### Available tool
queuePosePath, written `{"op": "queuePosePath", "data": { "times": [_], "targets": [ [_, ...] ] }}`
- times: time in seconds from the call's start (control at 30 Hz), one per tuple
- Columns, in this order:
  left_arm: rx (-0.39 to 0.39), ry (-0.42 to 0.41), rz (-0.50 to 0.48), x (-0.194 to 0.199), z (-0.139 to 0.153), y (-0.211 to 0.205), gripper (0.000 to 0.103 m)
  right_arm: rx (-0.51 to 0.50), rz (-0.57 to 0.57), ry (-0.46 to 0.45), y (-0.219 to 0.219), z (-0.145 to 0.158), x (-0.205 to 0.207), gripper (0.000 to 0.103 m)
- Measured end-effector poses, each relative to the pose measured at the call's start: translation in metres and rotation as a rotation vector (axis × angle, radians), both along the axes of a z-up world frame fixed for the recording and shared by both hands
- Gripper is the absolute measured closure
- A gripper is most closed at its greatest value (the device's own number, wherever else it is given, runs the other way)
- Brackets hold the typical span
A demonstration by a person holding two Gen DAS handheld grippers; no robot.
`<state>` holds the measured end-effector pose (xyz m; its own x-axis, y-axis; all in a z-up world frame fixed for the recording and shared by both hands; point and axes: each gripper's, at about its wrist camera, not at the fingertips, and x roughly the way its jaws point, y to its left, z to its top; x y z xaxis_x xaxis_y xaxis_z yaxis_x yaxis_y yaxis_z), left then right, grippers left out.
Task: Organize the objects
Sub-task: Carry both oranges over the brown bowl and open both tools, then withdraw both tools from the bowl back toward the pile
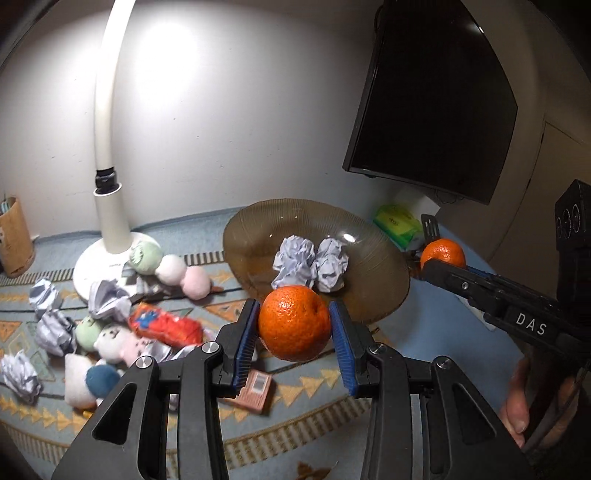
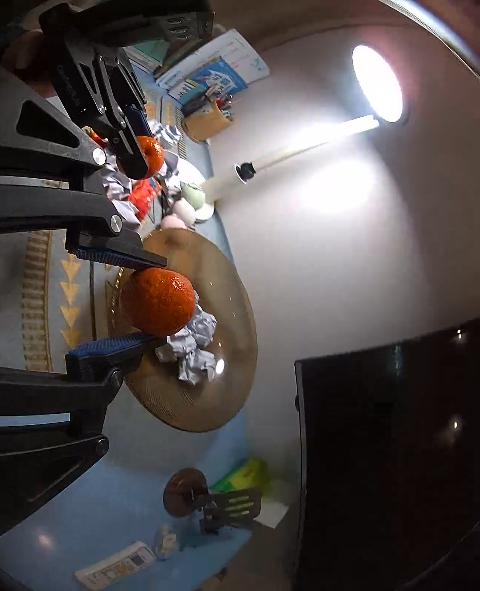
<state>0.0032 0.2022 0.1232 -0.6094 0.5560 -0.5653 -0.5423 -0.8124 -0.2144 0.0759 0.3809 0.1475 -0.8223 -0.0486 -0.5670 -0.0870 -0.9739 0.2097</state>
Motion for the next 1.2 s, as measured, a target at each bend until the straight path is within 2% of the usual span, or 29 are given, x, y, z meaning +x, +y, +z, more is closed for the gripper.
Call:
{"op": "queuePosePath", "data": {
  "times": [0.1,0.13,0.17,0.2,0.23,0.27,0.33,0.43,0.6,0.73,0.9,1.07,1.1,1.13,1.2],
  "targets": [
    [0.017,-0.011,-0.014,-0.023,0.003,0.022,0.067,-0.044,-0.012,-0.035,0.014,-0.004,-0.022,0.07],
    [0.028,-0.01,-0.007,-0.03,0.003,0.026,0.063,-0.058,-0.009,-0.048,0.016,-0.007,-0.03,0.068],
    [0.036,-0.01,0.001,-0.035,0.003,0.029,0.045,-0.064,-0.013,-0.058,0.02,-0.01,-0.036,0.062],
    [0.037,-0.015,0.013,-0.04,0.003,0.03,0.033,-0.064,-0.029,-0.061,0.023,-0.011,-0.04,0.051],
    [0.044,-0.015,0.032,-0.043,0.003,0.028,0.017,-0.061,-0.043,-0.06,0.026,-0.012,-0.041,0.047],
    [0.064,-0.012,0.048,-0.042,0.003,0.023,0.015,-0.06,-0.049,-0.058,0.027,-0.012,-0.039,0.042],
    [0.091,-0.025,0.048,-0.037,0.003,0.009,0.015,-0.064,-0.032,-0.052,0.025,-0.013,-0.03,0.042],
    [0.091,-0.005,0.086,-0.019,0.004,-0.022,0.015,-0.042,0.006,-0.053,0.009,-0.016,-0.012,0.042],
    [0.097,0.015,0.204,0.029,-0.006,-0.093,0.007,-0.068,0.13,-0.077,-0.045,-0.031,0.018,0.038],
    [0.037,0.036,0.315,0.063,-0.022,-0.149,0.004,-0.095,0.213,-0.105,-0.097,-0.056,0.027,0.038],
    [-0.081,0.014,0.454,0.074,-0.057,-0.201,0.004,-0.119,0.257,-0.167,-0.145,-0.089,0.022,0.038],
    [-0.147,0.035,0.511,0.081,-0.085,-0.218,0.005,-0.019,0.26,-0.137,-0.173,-0.116,0.024,0.037],
    [-0.177,0.015,0.521,0.078,-0.087,-0.215,0.005,0.025,0.232,-0.174,-0.178,-0.122,0.022,0.037],
    [-0.199,0.031,0.512,0.079,-0.086,-0.211,0.004,0.082,0.223,-0.183,-0.185,-0.121,0.02,0.037],
    [-0.255,0.081,0.495,0.086,-0.086,-0.2,0.004,0.167,0.233,-0.149,-0.198,-0.12,0.025,0.035]
  ]
}}
